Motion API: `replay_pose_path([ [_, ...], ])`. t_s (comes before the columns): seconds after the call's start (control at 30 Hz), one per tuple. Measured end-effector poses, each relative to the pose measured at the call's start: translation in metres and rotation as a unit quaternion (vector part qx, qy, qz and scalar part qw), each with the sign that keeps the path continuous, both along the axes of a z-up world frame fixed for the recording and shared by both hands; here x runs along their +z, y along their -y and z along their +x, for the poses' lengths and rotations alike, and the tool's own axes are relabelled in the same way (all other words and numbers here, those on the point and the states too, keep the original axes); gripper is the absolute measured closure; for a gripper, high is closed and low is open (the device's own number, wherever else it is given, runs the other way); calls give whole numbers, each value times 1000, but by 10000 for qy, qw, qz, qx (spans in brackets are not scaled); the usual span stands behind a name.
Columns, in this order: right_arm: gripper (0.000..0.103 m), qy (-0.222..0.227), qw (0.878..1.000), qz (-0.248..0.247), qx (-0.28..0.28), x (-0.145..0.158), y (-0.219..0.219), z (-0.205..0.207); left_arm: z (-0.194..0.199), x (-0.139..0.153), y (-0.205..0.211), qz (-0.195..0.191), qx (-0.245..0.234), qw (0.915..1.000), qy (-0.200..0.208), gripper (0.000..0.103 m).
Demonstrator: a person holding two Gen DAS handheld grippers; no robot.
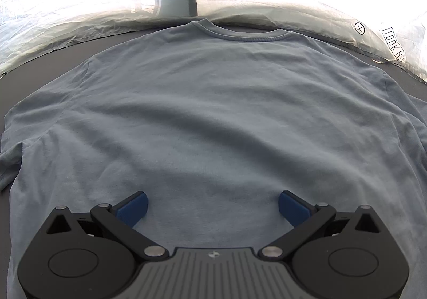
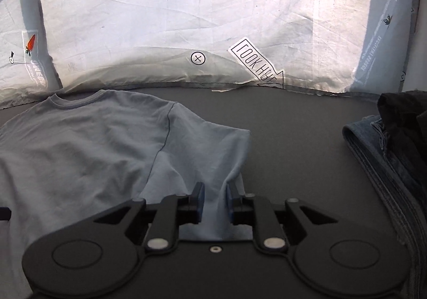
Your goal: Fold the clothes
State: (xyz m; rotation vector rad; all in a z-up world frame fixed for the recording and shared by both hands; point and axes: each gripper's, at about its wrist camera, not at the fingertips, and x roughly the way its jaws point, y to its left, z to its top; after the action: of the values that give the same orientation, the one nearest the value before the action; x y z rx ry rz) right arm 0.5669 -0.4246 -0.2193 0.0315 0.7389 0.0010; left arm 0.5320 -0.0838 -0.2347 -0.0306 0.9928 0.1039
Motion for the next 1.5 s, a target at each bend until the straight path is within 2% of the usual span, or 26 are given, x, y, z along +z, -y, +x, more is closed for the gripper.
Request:
replay_pose_path([
  [0.07, 84, 112, 9979, 527, -370, 5, 17, 2, 0, 0, 0, 1, 1, 10000, 4, 0],
  [0.17, 83, 262, 9876, 1254, -907, 11, 42, 4, 0, 0, 1, 2, 3, 10000, -6, 0],
  [0.3, 83, -16, 9880, 1041, -1145, -1, 49, 17, 1, 0, 1, 1, 4, 10000, -25, 0],
  [0.4, 83, -222, 9924, 812, -894, -10, 41, 26, 0, 0, 1, 2, 6, 10000, -20, 0],
  [0.6, 81, -128, 9976, 504, -457, -9, 10, 32, 0, 0, 1, 6, 1, 10000, 11, 0],
  [0.9, 78, 83, 9984, 558, -37, -5, -11, 45, -1, 0, 0, 7, -2, 10000, 33, 0],
  [0.97, 74, 33, 9988, 496, 42, -8, -18, 46, -1, 0, 0, 10, 2, 10000, 41, 0],
  [1.1, 73, -63, 9991, 384, 184, -14, -30, 50, -1, 0, 1, 10, 4, 10000, 42, 0],
  [1.3, 68, -222, 9971, 721, -21, -22, -22, 56, -2, 0, 0, 12, 16, 10000, 67, 0],
  [1.33, 69, -244, 9967, 767, 46, -22, -21, 57, -2, -1, 0, 13, 20, 10000, 73, 0],
  [1.37, 80, -246, 9964, 795, 180, -21, -21, 57, -2, -1, 0, 14, 24, 10000, 78, 0],
  [1.47, 97, -130, 9970, 694, 333, -14, -21, 54, -1, -1, -1, 13, 22, 10000, 76, 0],
  [1.5, 97, -36, 9976, 622, 289, -11, -20, 51, -1, -1, -1, 13, 22, 10000, 70, 0],
])
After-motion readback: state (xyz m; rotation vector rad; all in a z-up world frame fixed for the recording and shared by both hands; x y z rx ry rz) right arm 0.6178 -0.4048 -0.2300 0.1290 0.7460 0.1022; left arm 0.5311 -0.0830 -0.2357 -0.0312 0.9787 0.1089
